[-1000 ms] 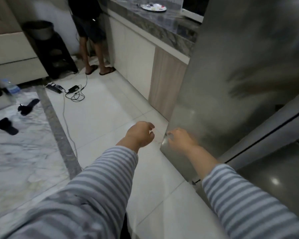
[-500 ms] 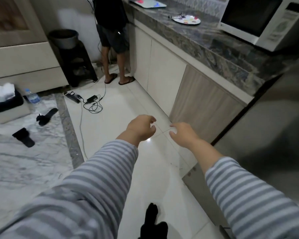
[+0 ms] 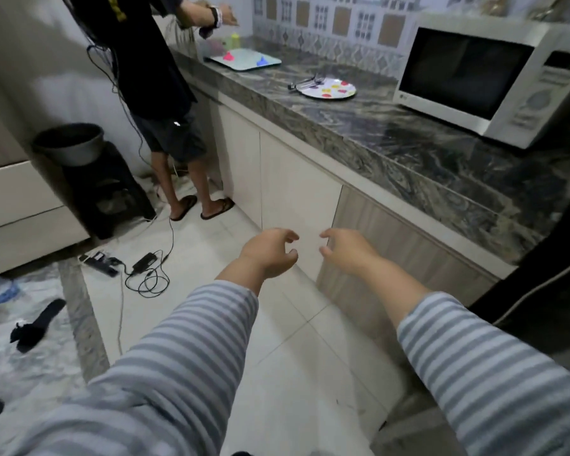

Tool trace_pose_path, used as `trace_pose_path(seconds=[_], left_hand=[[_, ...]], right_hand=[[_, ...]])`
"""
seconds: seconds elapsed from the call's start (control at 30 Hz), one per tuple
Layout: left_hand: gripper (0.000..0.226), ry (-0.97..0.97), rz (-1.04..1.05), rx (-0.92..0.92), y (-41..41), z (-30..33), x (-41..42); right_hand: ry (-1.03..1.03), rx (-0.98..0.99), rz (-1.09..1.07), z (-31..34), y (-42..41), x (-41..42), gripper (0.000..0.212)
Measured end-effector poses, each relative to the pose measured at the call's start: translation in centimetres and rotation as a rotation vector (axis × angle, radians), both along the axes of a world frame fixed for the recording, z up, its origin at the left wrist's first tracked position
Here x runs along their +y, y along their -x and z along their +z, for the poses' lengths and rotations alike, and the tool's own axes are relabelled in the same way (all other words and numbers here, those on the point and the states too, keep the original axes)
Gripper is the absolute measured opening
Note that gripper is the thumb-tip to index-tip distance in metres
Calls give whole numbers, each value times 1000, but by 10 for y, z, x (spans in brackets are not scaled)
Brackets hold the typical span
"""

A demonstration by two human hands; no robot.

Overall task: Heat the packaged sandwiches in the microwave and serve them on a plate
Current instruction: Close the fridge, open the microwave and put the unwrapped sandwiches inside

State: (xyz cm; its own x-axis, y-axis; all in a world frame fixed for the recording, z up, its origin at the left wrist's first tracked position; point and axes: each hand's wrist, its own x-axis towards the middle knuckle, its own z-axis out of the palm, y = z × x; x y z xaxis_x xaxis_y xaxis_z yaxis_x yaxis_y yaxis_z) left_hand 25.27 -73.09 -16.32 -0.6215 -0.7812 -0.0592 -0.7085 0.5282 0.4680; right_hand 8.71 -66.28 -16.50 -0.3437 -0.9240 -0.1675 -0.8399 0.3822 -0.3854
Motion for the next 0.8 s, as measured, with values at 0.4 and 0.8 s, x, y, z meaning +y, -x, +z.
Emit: trace_pose_path(seconds=[0.4,0.8], left_hand=[[42,101,-376,39,172,53,-198],[39,124,-716,275,367,117,-248]], right_hand=[[109,65,-359,60,133,-128,39],[176,165,-690,125,273,-147,39]])
